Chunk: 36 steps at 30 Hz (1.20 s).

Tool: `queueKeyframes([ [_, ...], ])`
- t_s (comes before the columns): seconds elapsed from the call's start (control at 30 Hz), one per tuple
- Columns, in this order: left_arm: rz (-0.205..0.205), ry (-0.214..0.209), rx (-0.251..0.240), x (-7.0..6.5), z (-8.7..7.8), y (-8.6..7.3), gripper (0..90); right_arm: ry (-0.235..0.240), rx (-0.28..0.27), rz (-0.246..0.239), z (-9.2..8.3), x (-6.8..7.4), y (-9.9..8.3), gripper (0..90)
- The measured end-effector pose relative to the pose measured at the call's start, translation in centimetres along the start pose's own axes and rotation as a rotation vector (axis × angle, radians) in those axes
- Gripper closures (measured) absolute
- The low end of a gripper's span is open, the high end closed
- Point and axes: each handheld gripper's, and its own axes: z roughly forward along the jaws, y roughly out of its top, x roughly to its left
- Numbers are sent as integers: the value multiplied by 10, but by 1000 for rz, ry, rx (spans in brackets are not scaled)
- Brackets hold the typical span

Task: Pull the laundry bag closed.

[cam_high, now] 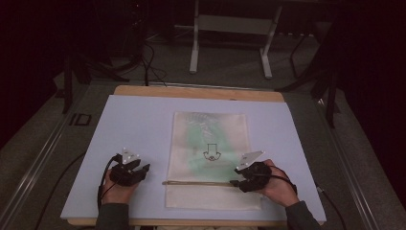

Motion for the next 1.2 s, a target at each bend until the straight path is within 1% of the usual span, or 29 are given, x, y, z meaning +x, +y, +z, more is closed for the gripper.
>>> queueKeyframes([
  [0.73,7,-4,2,0,-1,0,565,51,-3,-56,14,11,25,527],
  [1.2,10,0,-1,0,-1,0,563,81,-3,-83,22,18,37,530],
])
